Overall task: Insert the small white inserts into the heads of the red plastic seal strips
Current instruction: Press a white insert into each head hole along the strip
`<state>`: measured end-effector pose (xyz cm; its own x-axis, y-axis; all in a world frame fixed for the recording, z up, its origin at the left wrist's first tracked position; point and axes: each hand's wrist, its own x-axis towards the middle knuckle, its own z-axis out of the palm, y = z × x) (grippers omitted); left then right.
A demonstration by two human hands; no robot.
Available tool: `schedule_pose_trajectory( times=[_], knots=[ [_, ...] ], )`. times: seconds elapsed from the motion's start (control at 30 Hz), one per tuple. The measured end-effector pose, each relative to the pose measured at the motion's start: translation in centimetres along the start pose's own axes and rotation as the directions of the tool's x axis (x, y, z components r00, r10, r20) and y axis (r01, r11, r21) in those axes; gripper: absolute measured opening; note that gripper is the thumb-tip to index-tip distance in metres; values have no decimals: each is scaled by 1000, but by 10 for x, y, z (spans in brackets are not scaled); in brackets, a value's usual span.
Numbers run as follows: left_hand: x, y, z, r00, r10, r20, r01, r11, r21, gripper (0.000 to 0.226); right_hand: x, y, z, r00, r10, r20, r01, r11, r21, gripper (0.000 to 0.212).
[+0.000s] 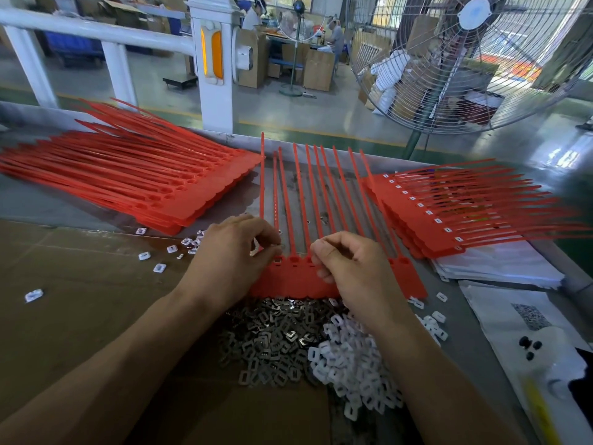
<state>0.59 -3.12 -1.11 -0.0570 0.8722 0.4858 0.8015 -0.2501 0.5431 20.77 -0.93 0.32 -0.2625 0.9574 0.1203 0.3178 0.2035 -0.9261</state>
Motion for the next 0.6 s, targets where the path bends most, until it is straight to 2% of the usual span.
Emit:
schedule_pose_trajectory(
  times=[0.37,0.6],
  knots=[
    [0,4,13,997,-39,69,27,986,163,7,1,1,2,1000,-22,-17,21,999,-40,19],
    [3,10,17,994,40,102,-72,941,331,12,0,-1,1,999,-29,-29,28,999,-43,17]
  ],
)
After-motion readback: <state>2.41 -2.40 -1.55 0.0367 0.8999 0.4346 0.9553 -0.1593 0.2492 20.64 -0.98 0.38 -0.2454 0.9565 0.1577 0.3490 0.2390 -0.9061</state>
